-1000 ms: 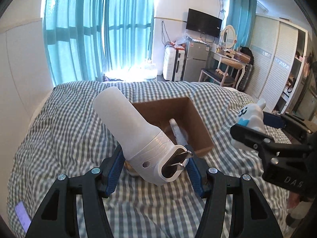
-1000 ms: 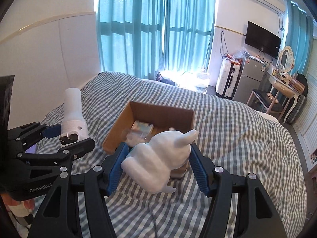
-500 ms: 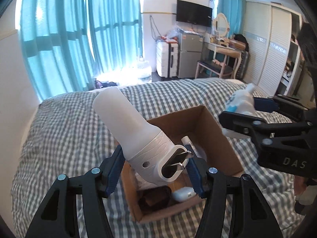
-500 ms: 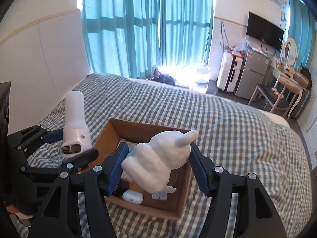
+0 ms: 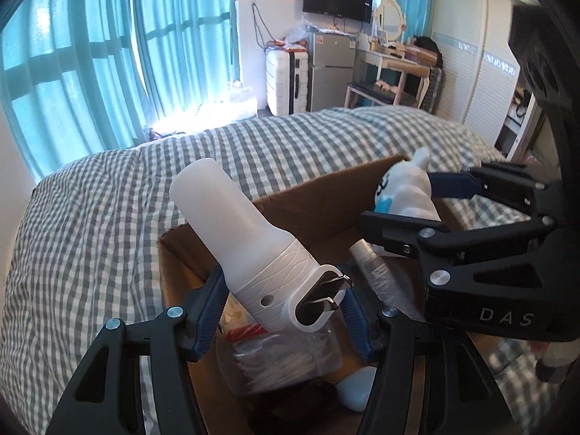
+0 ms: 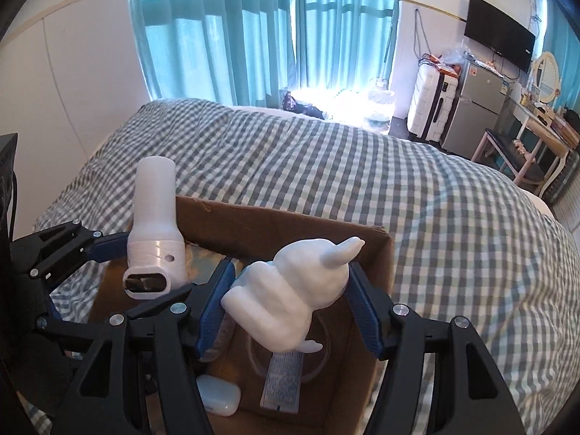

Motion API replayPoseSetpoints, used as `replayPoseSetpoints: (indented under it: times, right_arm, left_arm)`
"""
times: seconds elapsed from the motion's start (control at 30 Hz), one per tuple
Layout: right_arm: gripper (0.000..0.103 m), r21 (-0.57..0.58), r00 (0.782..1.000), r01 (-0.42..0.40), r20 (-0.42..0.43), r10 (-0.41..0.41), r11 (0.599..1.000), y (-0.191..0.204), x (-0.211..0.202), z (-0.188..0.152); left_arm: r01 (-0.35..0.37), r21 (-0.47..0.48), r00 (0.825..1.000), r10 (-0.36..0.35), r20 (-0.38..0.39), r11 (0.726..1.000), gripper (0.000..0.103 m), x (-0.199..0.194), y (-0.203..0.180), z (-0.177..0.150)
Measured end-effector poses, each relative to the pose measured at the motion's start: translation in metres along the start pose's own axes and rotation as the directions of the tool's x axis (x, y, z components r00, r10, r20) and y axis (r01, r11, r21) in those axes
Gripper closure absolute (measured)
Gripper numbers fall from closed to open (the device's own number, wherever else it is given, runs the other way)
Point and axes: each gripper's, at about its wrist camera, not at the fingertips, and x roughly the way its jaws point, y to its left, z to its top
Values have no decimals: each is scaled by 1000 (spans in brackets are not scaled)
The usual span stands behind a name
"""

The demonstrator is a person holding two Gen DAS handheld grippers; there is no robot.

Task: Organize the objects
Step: 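Carry the white device and bunny figure over the box and release both inside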

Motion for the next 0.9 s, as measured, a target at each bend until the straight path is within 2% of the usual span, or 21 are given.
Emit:
replayPoseSetpoints:
  times: [0.2, 0.37, 0.43, 0.53, 0.67, 0.73, 0.8, 0.9]
  right_arm:
    - [41, -32, 1000, 12, -10, -12, 999, 6, 14, 1]
    - [41, -2, 999, -31, -33, 31, 1000, 6, 23, -2]
    - [40, -15, 999, -19, -36, 18, 1000, 7, 22, -4]
    - [40, -18, 1000, -8, -27, 7, 1000, 7, 18, -4]
    - [36, -12, 1000, -2, -13, 2, 1000, 7, 10, -1]
    - [33, -12, 1000, 3, 0, -3, 1000, 7, 1, 1]
    - [30, -10, 1000, 14, 13, -14, 1000, 7, -8, 6]
    - [21, 5, 998, 41, 42, -41, 999, 9, -26, 12]
  left_arm:
    - [39, -2, 999, -39, -7, 999, 42, 12, 1, -5]
    - [68, 7, 998, -68, -16, 998, 42, 14, 1, -9]
    - [86, 16, 996, -85, -31, 996, 42, 15, -1, -11]
    - [80, 26, 996, -79, -49, 996, 38, 13, -3, -13]
    - [63, 12, 998, -63, -16, 998, 20, -1, 0, -9]
    - [71, 0, 997, -71, -3, 997, 18, -10, 2, -5]
    - [64, -6, 998, -64, 8, 998, 12, -20, 5, -2]
    - [20, -13, 999, -19, 44, 1000, 7, -42, 6, 4]
